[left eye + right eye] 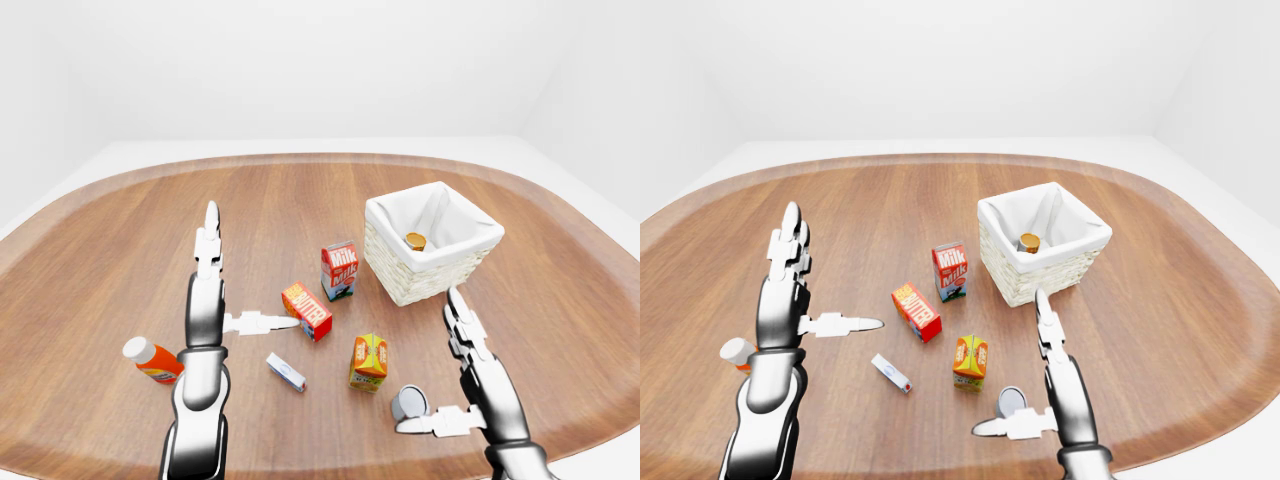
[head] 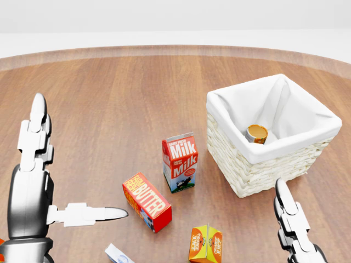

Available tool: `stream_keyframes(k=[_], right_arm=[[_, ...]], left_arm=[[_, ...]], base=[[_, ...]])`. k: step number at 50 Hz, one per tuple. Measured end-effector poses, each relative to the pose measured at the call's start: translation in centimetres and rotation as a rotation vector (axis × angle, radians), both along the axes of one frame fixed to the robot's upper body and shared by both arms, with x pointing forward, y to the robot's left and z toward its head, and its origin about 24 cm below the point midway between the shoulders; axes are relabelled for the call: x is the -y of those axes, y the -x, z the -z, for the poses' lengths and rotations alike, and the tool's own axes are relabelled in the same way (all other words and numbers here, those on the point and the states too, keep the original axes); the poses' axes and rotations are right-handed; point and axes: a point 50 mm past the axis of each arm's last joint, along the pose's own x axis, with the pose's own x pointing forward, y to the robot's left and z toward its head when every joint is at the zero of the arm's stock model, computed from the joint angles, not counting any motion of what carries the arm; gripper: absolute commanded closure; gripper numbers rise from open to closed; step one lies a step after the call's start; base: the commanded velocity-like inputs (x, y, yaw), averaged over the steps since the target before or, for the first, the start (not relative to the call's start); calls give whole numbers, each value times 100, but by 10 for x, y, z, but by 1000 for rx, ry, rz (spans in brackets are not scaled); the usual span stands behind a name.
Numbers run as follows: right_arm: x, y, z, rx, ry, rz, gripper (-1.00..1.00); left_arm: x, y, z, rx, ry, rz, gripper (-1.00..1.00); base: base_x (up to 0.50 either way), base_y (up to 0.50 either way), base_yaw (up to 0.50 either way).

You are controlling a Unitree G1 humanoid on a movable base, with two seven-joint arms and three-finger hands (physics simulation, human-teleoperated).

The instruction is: Pick up the alphabet soup and the tomato sauce, and put them in the basket.

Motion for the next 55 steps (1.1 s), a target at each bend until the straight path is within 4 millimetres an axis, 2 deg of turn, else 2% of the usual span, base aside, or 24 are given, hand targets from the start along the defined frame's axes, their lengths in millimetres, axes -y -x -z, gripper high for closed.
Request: stream_keyframes(k=[55], right_arm=[[7,11,39,-188,-8,30,-100]], left_arm=[[-1,-1,2,-7,5,-8,-100]], base=[[0,0,0]])
